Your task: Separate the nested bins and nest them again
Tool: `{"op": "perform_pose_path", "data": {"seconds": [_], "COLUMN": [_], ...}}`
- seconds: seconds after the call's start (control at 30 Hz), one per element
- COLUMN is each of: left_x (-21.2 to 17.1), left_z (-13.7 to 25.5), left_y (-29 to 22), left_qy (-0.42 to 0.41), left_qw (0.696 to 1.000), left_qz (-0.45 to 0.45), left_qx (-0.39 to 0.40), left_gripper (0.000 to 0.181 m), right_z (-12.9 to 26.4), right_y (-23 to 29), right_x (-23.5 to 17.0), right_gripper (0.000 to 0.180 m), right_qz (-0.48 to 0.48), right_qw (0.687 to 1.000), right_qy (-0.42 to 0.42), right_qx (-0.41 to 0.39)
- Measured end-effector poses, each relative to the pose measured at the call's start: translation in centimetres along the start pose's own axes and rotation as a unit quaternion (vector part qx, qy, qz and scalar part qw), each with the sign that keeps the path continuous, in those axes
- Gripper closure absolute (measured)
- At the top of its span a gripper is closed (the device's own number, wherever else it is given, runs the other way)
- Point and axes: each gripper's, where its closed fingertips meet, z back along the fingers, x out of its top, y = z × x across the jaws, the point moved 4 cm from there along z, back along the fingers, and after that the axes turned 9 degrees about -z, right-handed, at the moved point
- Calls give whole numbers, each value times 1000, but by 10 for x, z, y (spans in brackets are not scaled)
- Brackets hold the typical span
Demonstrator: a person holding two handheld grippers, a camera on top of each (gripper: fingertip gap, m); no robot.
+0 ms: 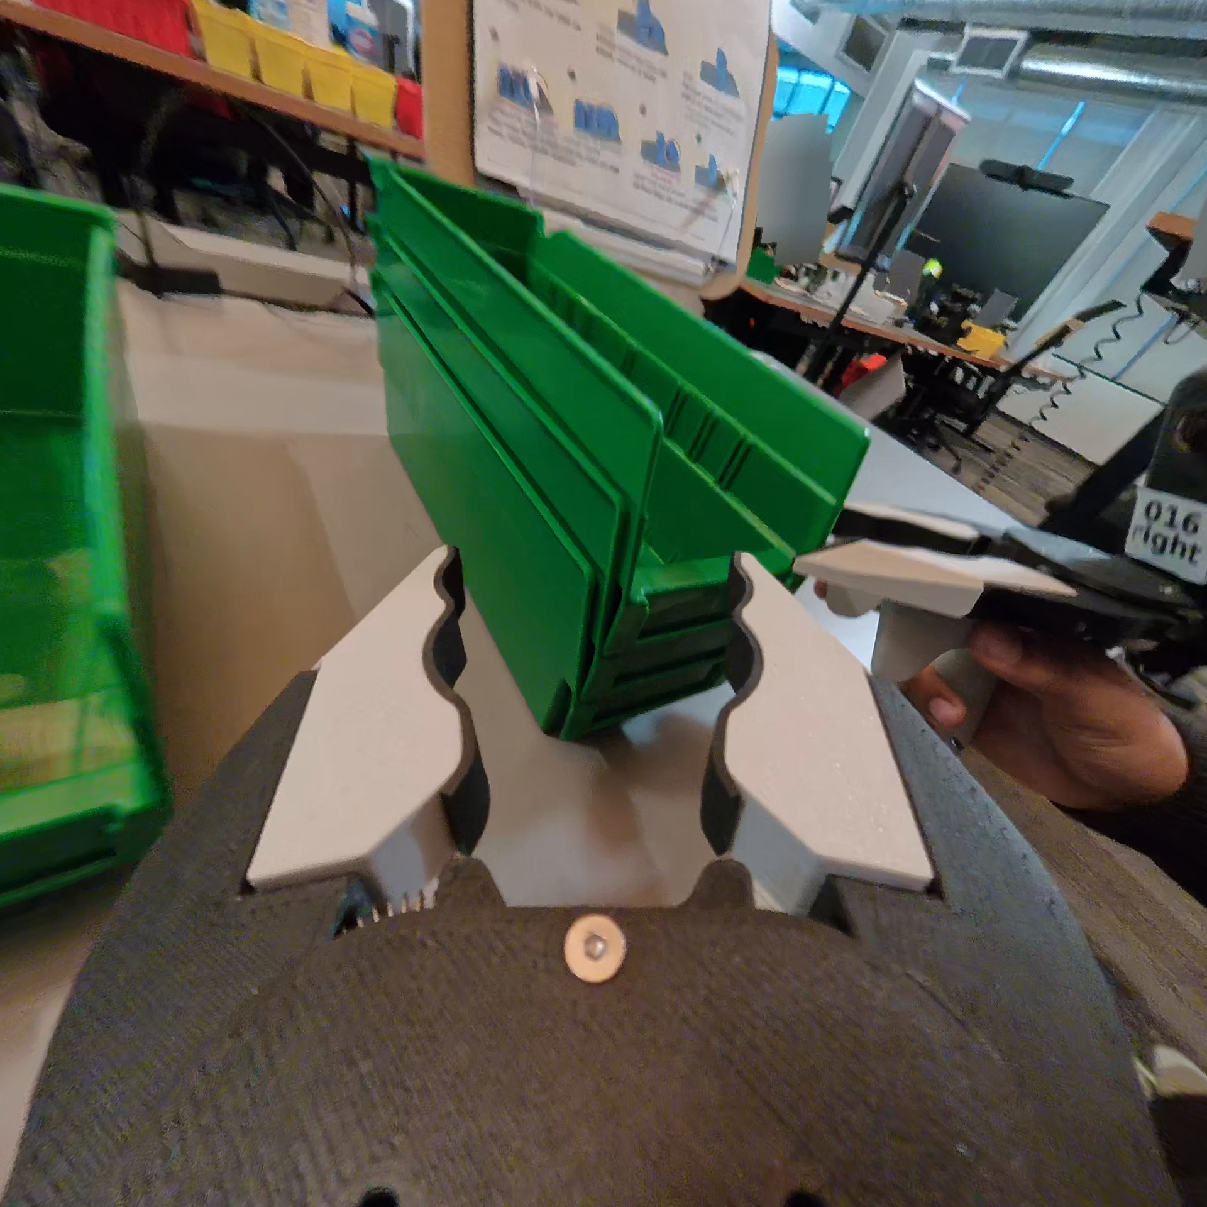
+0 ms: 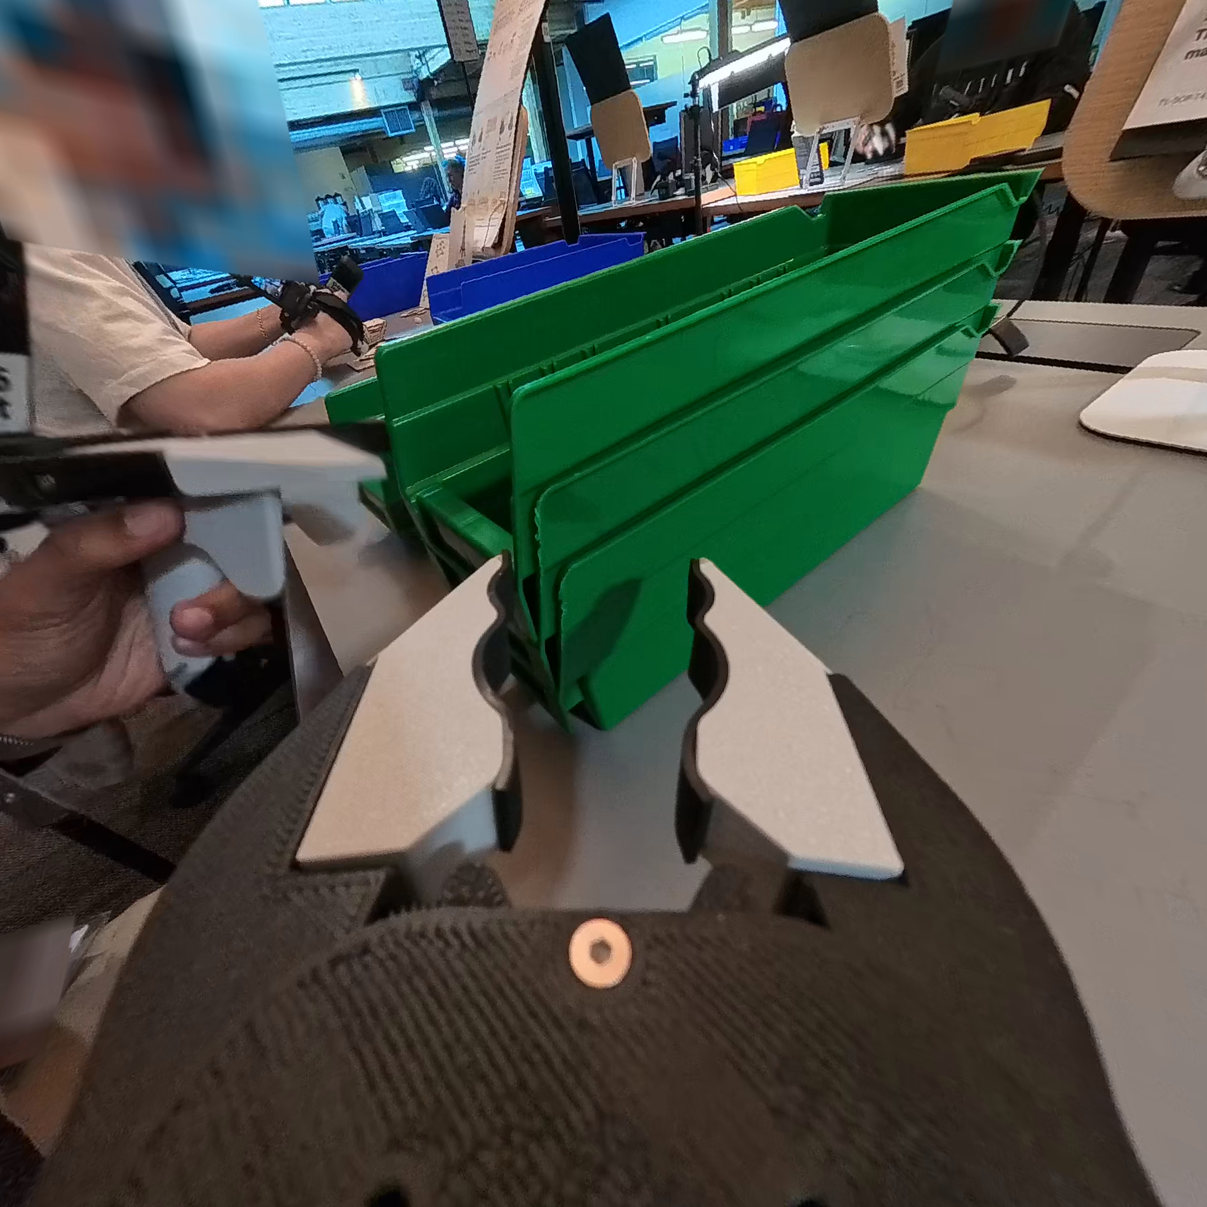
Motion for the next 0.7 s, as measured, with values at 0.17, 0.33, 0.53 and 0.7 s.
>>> {"op": "perform_pose_path", "data": {"seconds": [0.17,0.33,0.53,0.7], "left_x": [67,70,35,15], "left_z": [29,23,-20,-38], "left_y": [46,117,186,196], "left_qy": [-22,176,392,483], "left_qw": [993,960,895,866], "left_qz": [-56,-77,-55,-34], "left_qx": [103,203,205,127], "left_gripper": [100,54,25,57], "right_z": [2,2,3,5], "right_y": [-1,-1,4,1], "right_x": [1,2,5,7], "right_gripper": [128,128,129,129], "right_qz": [-4,-11,-1,-4], "right_qw": [1000,1000,1000,1000], "right_qy": [-2,-2,-8,-11], "right_qx": [1,4,6,5]}}
